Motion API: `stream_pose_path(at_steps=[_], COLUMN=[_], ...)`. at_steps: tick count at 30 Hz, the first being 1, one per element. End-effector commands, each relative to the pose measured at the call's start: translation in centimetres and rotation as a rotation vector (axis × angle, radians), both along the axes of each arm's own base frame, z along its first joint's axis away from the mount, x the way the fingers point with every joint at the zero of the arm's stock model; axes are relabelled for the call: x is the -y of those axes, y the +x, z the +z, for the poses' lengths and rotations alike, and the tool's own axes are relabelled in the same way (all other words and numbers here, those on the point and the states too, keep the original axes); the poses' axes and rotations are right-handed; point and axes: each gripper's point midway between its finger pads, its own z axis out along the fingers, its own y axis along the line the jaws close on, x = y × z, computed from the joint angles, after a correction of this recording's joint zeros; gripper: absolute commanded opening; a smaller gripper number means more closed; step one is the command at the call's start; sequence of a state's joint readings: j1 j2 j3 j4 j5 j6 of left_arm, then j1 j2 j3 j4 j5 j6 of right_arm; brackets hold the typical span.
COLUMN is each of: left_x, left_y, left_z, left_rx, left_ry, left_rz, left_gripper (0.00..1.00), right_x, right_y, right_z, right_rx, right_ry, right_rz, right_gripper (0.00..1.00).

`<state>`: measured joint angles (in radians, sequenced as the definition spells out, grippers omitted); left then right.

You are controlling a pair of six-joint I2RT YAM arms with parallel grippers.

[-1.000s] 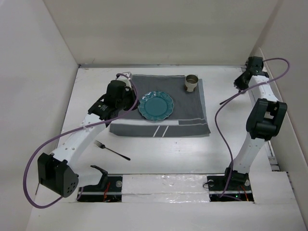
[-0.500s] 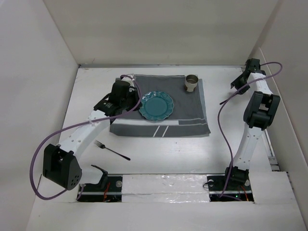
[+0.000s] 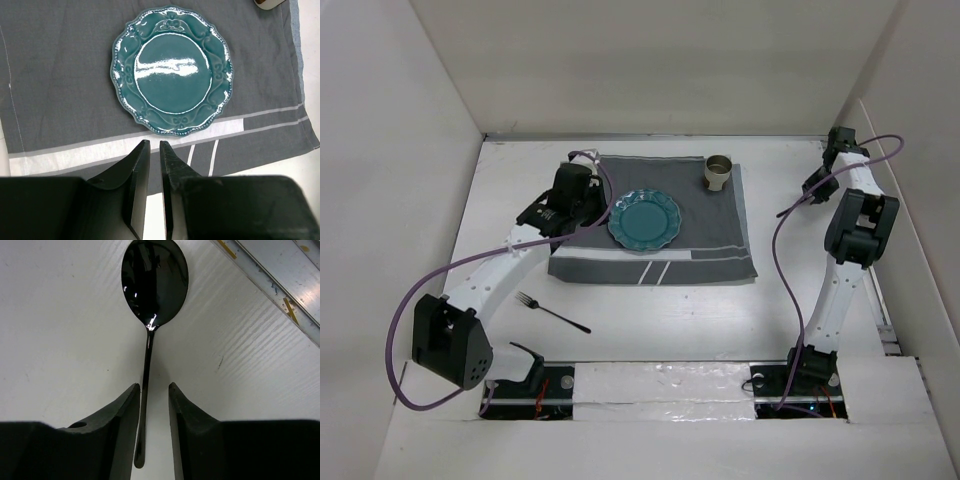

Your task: Set the dinner table for one person

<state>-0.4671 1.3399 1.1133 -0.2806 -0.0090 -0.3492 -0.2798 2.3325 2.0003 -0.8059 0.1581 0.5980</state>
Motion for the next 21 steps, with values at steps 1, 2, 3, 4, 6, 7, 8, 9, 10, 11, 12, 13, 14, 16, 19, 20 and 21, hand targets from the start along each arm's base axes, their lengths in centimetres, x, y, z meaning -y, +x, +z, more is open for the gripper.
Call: stream_pose_path(at_steps=[1,2,3,4,6,7,8,9,10,11,12,13,14,16,19,20,21], left_x=[-0.1,-0.2,-0.2,-0.4,-0.4,-0.4,-0.3,-0.3,-0.4,-0.4,-0.4,-0.3,-0.4,-0.5,-0.2,-0.2,-0.1], left_y=[0.8,0.9,0.9,1.0,1.1,1.1,1.0,1.0,0.9,0.7,0.6,0.3,0.0,-0.4,-1.2,-1.5,-1.8], left_z=[1.7,1.9,1.9,2.0,2.5,2.8,3.0,3.1,3.3,3.2,3.2,3.5,3.2,3.6,3.4,3.0,3.0], left_rx=[0.050,0.058,0.058,0.064,0.076,0.083,0.086,0.091,0.095,0.093,0.093,0.097,0.094,0.101,0.089,0.081,0.075], left_ry=[-0.007,-0.005,-0.005,-0.002,-0.005,-0.006,-0.010,-0.014,-0.018,-0.019,-0.023,-0.032,-0.033,-0.042,-0.063,-0.067,-0.078], left_rz=[0.010,0.017,0.017,0.024,0.022,0.023,0.019,0.018,0.017,0.015,0.015,0.009,0.005,0.001,-0.024,-0.028,-0.031], left_gripper=[0.12,0.12,0.12,0.12,0.12,0.12,0.12,0.12,0.12,0.12,0.12,0.12,0.12,0.12,0.12,0.12,0.12], right_x=[0.2,0.3,0.3,0.3,0.1,0.1,-0.2,-0.2,-0.3,-0.8,-0.8,-1.0,-1.2,-1.6,-1.6,-1.5,-1.6], right_y=[-0.1,-0.5,-0.6,-0.8,-0.9,-1.3,-1.2,-1.3,-1.4,-1.6,-1.8,-2.3,-2.4,-3.0,-4.3,-4.5,-4.3], right_z=[0.3,0.1,-0.3,-0.1,-0.2,-0.6,-0.4,-0.5,-0.5,-0.7,-0.8,-0.7,-0.4,-0.9,-0.8,-0.7,2.3], right_rx=[-0.034,-0.061,-0.071,-0.084,-0.103,-0.128,-0.129,-0.134,-0.137,-0.149,-0.159,-0.175,-0.177,-0.191,-0.196,-0.186,-0.089], right_ry=[-0.028,-0.031,-0.031,-0.030,-0.025,-0.021,-0.030,-0.032,-0.030,-0.026,-0.024,-0.021,-0.039,-0.048,-0.065,-0.074,-0.094], right_rz=[0.013,0.026,0.031,0.035,0.057,0.059,0.073,0.077,0.079,0.089,0.089,0.089,0.093,0.104,0.099,0.091,0.090], right_gripper=[0.33,0.31,0.31,0.31,0.32,0.34,0.35,0.35,0.35,0.34,0.32,0.28,0.22,0.04,0.00,0.00,0.00])
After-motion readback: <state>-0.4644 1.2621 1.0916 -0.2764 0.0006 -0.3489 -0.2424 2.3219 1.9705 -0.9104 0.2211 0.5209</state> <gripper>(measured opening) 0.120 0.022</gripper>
